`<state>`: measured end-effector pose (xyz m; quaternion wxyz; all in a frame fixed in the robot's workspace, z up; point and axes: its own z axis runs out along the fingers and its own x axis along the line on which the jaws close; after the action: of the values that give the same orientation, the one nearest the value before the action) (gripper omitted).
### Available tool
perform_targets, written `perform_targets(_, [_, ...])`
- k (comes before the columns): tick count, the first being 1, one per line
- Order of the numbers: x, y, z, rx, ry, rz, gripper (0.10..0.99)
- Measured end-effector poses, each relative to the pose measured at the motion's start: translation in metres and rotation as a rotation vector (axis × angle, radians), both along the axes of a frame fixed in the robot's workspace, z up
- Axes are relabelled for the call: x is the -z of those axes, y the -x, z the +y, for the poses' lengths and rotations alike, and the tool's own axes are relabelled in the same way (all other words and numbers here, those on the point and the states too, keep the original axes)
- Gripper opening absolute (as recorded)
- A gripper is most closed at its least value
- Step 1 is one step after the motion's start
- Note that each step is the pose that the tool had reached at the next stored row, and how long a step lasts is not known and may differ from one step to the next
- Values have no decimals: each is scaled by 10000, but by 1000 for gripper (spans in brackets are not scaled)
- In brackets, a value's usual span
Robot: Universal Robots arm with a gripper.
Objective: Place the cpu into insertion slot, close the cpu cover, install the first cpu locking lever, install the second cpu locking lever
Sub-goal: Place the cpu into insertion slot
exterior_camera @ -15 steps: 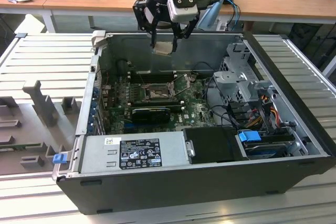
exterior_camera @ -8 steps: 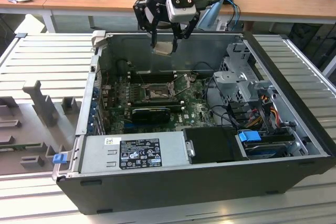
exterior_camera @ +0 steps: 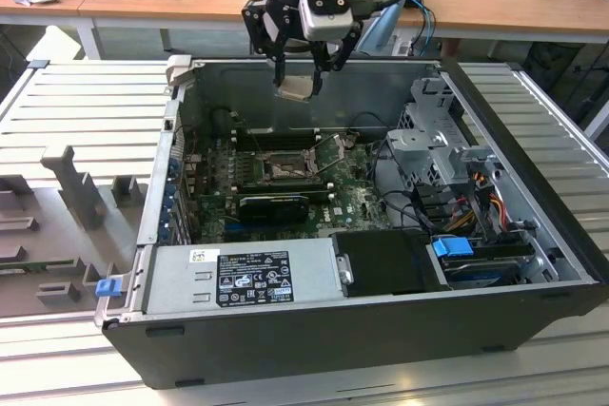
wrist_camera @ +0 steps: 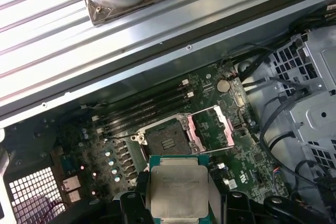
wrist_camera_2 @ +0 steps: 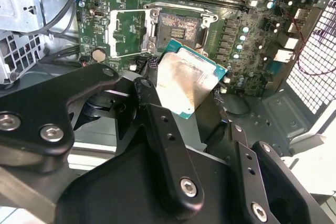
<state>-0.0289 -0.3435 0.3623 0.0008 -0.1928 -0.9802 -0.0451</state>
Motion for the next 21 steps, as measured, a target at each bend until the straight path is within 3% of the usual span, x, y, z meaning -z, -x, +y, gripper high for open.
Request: perform_targets(21, [11, 0, 0, 1115, 61, 0, 529])
